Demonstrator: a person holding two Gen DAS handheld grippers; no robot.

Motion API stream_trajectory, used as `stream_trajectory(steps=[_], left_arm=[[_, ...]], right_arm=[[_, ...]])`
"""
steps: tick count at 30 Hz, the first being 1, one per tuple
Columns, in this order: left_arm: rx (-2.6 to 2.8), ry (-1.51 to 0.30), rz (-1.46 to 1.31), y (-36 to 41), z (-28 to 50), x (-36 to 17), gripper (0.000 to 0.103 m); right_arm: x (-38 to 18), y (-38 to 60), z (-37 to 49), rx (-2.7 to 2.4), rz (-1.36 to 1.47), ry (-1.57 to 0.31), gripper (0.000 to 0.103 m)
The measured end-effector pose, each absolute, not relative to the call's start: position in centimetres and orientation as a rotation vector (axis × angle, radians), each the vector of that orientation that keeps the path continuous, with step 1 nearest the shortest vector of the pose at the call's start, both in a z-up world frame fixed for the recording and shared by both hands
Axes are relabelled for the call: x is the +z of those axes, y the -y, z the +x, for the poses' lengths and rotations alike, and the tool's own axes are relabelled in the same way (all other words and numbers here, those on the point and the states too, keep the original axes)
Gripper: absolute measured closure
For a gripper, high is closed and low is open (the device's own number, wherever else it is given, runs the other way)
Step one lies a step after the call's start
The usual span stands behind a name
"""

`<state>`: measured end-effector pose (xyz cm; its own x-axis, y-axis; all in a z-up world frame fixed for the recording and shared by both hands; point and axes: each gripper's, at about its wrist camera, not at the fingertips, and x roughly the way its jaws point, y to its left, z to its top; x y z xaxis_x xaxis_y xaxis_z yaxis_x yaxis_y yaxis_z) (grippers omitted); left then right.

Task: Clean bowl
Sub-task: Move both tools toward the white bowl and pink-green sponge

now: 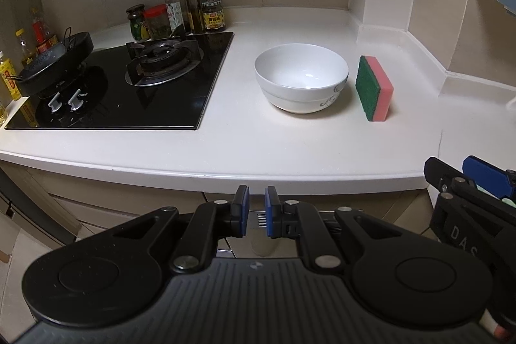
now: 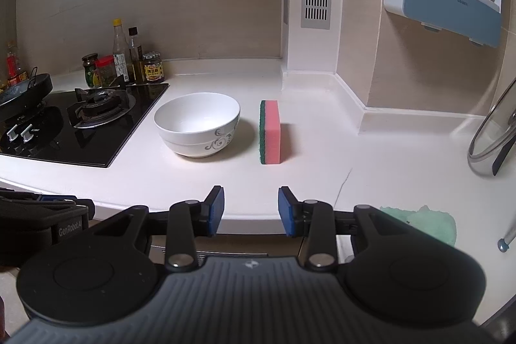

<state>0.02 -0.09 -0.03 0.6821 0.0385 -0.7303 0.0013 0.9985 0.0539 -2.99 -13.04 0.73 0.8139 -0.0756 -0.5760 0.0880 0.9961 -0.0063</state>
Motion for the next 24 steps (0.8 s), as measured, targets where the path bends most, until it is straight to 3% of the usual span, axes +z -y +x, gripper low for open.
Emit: stream_trajectory(steps=[24], left_arm=[[-0.022,-0.869,0.049,1.5,2.0,-0.8,0.092]], right_arm=[[-0.5,14.7,-1.9,-0.109,0.022,-0.649,0.071]])
